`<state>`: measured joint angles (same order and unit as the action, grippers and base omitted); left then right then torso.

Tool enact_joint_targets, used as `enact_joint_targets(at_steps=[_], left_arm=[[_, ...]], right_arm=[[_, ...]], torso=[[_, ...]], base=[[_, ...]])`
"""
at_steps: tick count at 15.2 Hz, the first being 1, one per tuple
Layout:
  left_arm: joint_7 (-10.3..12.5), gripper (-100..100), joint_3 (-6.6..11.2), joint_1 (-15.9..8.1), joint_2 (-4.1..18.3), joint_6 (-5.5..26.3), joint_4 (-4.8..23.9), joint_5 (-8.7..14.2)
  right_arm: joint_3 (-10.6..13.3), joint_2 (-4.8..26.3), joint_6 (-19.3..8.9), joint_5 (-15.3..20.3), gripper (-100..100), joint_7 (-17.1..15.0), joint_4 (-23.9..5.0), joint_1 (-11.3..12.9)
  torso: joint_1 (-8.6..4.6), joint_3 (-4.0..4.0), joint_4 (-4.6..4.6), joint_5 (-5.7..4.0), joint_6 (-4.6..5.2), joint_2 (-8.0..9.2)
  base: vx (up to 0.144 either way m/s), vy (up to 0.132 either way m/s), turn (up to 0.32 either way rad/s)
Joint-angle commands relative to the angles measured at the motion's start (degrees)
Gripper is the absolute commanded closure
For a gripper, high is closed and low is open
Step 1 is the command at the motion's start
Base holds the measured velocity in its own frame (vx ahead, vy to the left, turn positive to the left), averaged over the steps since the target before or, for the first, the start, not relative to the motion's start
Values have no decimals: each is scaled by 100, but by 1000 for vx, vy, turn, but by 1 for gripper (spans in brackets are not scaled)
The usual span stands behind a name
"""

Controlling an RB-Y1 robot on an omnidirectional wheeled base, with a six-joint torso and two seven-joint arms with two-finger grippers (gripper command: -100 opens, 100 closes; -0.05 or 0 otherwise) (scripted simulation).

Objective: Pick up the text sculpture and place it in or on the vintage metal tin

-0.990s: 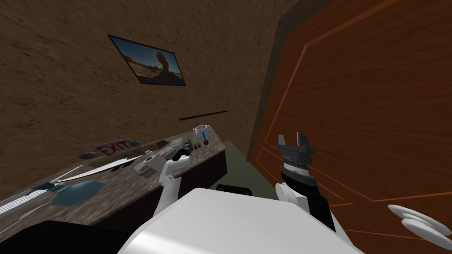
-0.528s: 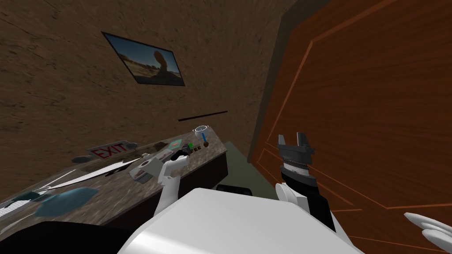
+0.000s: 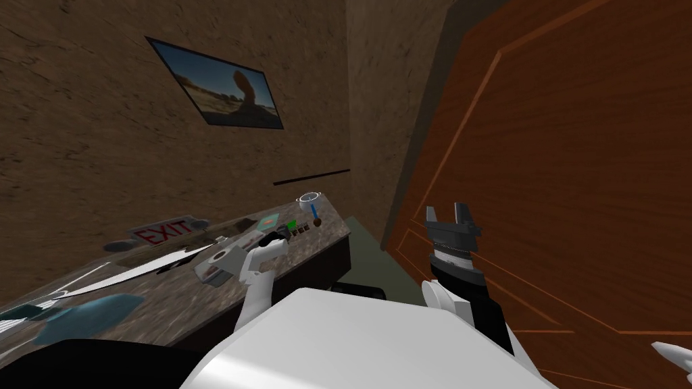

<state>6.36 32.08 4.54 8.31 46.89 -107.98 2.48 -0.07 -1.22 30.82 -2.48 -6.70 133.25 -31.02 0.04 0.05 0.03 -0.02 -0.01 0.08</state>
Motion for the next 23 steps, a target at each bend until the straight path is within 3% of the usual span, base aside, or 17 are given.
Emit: enact_joint_targets(at_steps=[1, 3, 4, 6, 11, 12, 14, 15, 17, 18, 20, 23], left_arm=[[0, 100, 0, 0, 0, 0, 0, 0], [0, 100, 0, 0, 0, 0, 0, 0], [213, -100, 221, 44, 123, 134, -78, 134], [294, -100, 306, 63, 170, 194, -111, 188], [828, -100, 868, 217, 482, 651, -333, 575], [828, -100, 868, 217, 482, 651, -333, 575], [1080, -100, 1131, 307, 630, 903, -427, 778], [1080, -100, 1131, 307, 630, 903, -427, 778], [1341, -100, 1403, 417, 785, 1181, -514, 1009], [1341, -100, 1403, 417, 785, 1189, -514, 1009], [1604, -100, 1677, 550, 945, 1475, -589, 1268], [1733, -100, 1812, 625, 1024, 1669, -620, 1407]], right_arm=[[0, 0, 0, 0, 0, 0, 0, 0], [0, 0, 0, 0, 0, 0, 0, 0], [0, 0, 0, 0, 0, 0, 0, 0], [1, 0, 0, 0, 0, 0, 0, 2], [1, 0, 0, 0, 0, 0, 0, 2], [1, 0, 0, 0, 0, 0, 0, 3], [1, 0, 0, 0, 0, 0, 0, 2], [1, 0, 0, 0, 0, 0, 0, 2], [1, 0, 0, 0, 0, 0, 0, 2], [1, 0, 0, 0, 0, 0, 0, 2], [0, 0, 0, 0, 0, 0, 0, 2], [0, 0, 0, 0, 0, 0, 0, 2]], torso=[[0, 0, 0, 0, 0, 0], [-2, 1, 0, 0, 0, 1], [-3, 1, 0, -1, 0, 1], [-11, 10, 4, -3, 4, 19], [-13, 22, 8, -4, 4, 38], [-13, 23, 9, -4, 5, 40], [-7, 21, 8, -3, 1, 36], [-8, 20, 8, -3, 5, 35], [-3, 18, 7, -1, 3, 31], [-1, 18, 7, -2, 6, 31], [4, 17, 7, 0, 2, 30], [12, 18, 7, 2, 4, 31]], base=[[0, 0, 0], [0, 0, 0], [-37, -20, -195], [-65, -24, -204], [-80, -24, -242], [-77, -12, -201], [-63, -18, -212], [-60, -11, -186], [-55, -2, -252], [-55, 3, -239], [-56, 8, -263], [-53, 23, -225]])
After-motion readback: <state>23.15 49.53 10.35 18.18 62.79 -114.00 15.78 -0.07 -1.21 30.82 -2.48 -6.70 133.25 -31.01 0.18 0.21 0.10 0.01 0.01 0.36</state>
